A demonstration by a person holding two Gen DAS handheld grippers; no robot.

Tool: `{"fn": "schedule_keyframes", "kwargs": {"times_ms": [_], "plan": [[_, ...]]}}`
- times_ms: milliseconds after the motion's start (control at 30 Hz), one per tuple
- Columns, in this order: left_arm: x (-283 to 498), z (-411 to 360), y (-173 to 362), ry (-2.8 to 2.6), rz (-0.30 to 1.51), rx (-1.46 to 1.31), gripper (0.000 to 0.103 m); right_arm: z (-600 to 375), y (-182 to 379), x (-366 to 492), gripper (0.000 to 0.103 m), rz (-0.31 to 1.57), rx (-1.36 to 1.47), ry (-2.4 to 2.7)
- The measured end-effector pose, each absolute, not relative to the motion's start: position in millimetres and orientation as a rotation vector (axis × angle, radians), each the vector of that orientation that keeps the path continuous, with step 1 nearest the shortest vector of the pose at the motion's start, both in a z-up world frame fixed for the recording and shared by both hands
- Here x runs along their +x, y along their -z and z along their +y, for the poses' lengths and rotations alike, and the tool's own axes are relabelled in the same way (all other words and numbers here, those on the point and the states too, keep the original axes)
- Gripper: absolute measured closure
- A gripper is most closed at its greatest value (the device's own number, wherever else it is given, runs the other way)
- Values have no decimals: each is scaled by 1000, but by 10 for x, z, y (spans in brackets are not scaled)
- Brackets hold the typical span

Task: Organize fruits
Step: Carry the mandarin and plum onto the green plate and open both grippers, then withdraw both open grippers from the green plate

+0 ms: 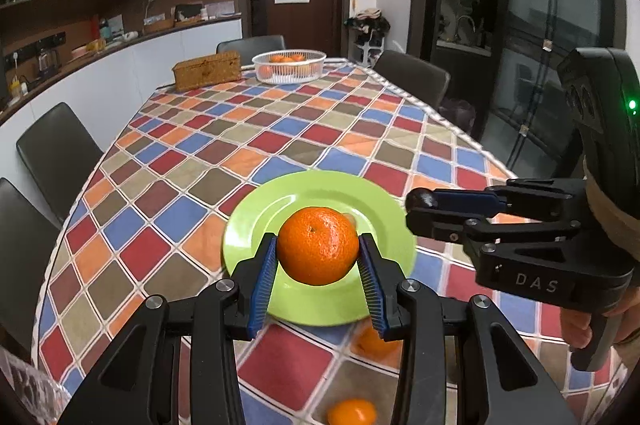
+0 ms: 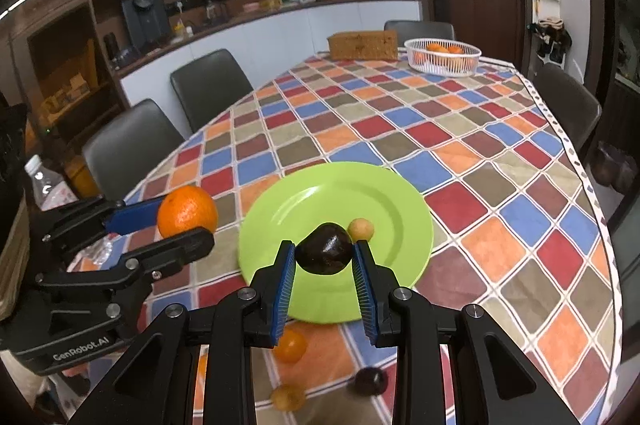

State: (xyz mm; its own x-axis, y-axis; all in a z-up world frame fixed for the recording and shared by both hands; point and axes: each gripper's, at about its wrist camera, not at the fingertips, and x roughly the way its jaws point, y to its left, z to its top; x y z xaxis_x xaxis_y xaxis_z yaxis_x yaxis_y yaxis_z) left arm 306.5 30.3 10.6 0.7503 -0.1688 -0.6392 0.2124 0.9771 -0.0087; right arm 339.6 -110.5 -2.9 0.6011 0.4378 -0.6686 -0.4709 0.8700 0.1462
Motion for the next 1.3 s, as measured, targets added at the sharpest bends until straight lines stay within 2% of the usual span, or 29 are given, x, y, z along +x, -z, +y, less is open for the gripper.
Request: {"fn": "schedule_keyframes", "kwargs": {"times_ms": [400,767,867,933,1067,1167,1300], "plan": [[3610,415,338,173,824,11,63,-1049,419,3962,72,921,-37,-499],[3782,456,532,187,898,-26,63,-993,606,4153,72,972,-41,-482],[3750,449,475,185,880,-21,57,-979,597,4144,70,967,-53,-479],[3721,447,423,183,865,-17,47,-981,584,4134,66,962,-55,-476],[3610,412,283,177,840,6,47,-1021,523,4068,65,950,-46,-472],[3486,380,175,181,816,24,42,-1053,437,3971,65,927,-52,-463],[3311,348,35,176,778,40,38,-1106,272,3778,54,881,-61,-455]]}}
